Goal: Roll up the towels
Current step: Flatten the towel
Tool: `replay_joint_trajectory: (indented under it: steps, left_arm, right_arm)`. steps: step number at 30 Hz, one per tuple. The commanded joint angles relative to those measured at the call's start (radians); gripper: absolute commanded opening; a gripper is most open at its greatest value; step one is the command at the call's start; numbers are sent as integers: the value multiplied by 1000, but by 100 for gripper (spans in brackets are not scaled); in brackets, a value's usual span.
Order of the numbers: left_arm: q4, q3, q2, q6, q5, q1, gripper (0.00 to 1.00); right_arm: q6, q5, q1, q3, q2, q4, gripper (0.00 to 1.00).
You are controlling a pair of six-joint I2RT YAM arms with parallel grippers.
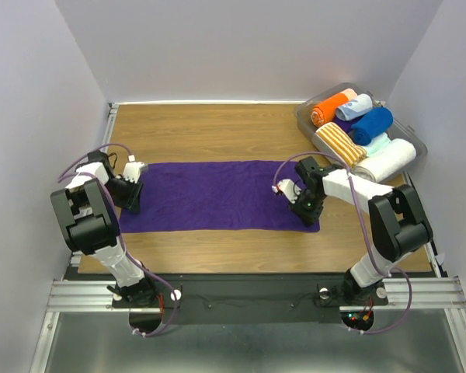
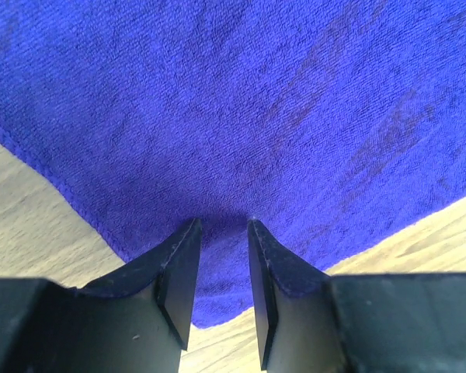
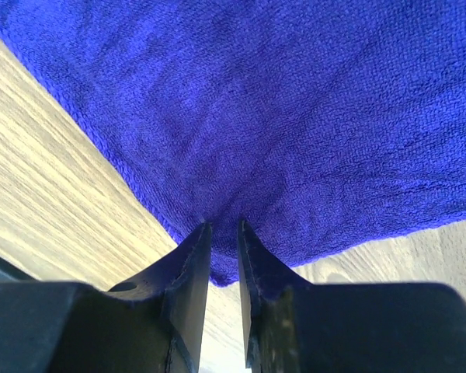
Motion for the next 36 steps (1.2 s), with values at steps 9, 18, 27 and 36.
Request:
replay_joint_trajectory:
  steps: [9, 18, 27, 36]
  left_arm:
    - [-88, 85, -72, 98, 4, 65, 55]
    - [-99, 521, -93, 26, 227, 56, 99]
    - [381, 561, -107, -407, 369, 59, 99]
    - [180, 639, 11, -204, 342, 50, 98]
  right_arm:
    - [-3, -30, 1, -9, -137, -42, 32]
    - [153, -72, -6, 384, -117, 91, 86]
    - [191, -24, -89, 606, 109, 187, 100]
    - [71, 3, -238, 740, 327, 52, 54]
